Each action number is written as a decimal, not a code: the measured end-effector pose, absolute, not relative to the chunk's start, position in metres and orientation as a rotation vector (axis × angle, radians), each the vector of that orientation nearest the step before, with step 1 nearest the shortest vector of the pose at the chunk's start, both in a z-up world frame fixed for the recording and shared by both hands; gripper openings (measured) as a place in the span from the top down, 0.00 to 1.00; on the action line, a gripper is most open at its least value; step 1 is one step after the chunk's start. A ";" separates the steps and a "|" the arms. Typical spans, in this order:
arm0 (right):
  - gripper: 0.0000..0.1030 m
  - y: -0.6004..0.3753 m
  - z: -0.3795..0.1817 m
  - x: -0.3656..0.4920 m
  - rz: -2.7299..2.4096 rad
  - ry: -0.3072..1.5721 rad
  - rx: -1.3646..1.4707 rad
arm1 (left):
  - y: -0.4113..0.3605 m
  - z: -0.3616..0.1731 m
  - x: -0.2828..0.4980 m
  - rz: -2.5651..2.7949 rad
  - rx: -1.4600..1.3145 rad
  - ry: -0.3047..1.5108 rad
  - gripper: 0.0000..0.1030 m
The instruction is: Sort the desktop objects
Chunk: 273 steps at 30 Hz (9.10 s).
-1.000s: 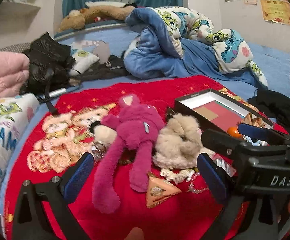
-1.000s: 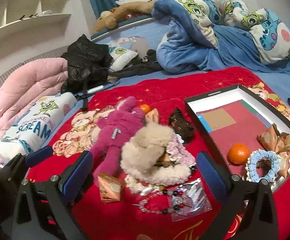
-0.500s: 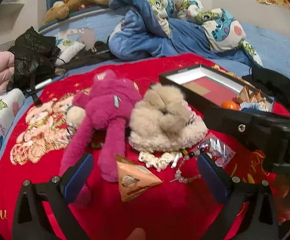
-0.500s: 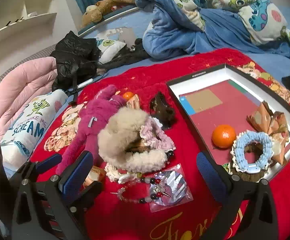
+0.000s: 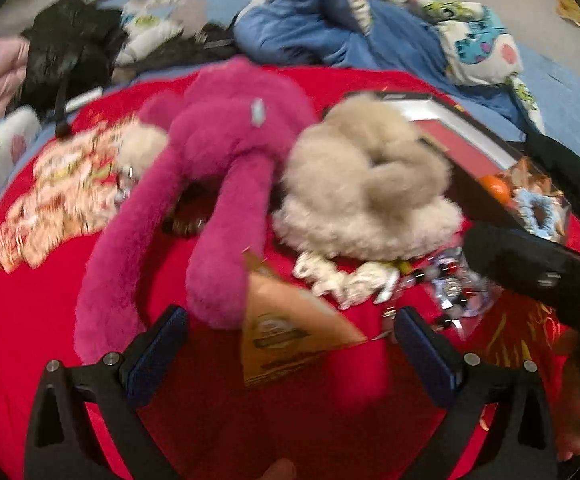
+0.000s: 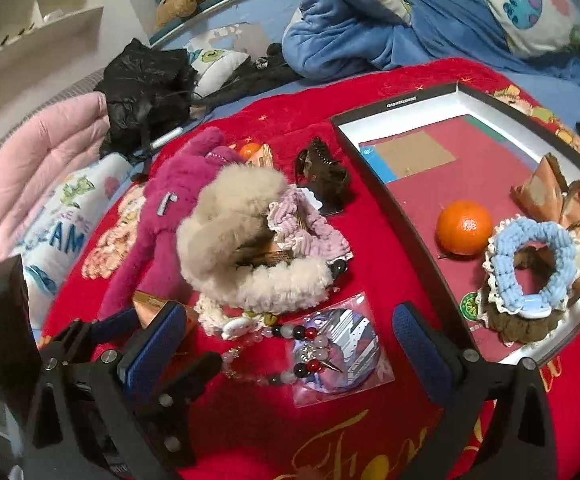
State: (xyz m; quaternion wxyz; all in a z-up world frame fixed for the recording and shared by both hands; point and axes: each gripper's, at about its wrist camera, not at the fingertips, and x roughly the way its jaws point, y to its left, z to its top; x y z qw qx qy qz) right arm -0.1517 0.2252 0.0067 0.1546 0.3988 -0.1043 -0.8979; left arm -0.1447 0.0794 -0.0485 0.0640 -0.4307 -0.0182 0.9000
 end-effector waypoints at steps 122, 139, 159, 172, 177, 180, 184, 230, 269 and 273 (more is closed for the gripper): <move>0.92 0.327 0.080 -0.083 -2.718 -0.567 0.997 | 0.210 0.014 -0.103 2.623 -0.990 -0.032 0.52; 0.92 0.407 0.093 -0.052 -2.834 -0.645 0.945 | 0.269 0.015 -0.095 2.495 -0.958 -0.030 0.52; 0.92 0.387 0.093 -0.082 -2.844 -0.555 0.928 | 0.278 0.016 -0.119 2.510 -0.928 0.036 0.52; 0.92 0.391 0.091 -0.115 -2.875 -0.554 0.957 | 0.298 0.003 -0.148 2.489 -0.951 0.057 0.52; 0.92 0.392 0.096 -0.128 -2.900 -0.510 0.943 | 0.302 0.005 -0.164 2.481 -0.932 0.025 0.52; 0.92 0.396 0.092 -0.134 -2.895 -0.537 0.953 | 0.307 -0.001 -0.175 2.478 -0.958 0.039 0.52; 0.92 0.398 0.075 -0.144 -2.894 -0.565 1.016 | 0.310 -0.016 -0.181 2.482 -0.985 0.048 0.52; 0.28 0.415 0.070 -0.134 -2.888 -0.653 0.916 | 0.309 -0.013 -0.165 2.515 -0.893 0.106 0.00; 0.00 0.333 0.213 0.030 -3.148 -0.179 0.416 | 0.195 0.134 -0.022 2.781 -0.518 0.043 0.00; 0.00 0.322 0.218 0.076 -3.179 -0.175 0.362 | 0.177 0.145 0.019 2.813 -0.506 0.049 0.00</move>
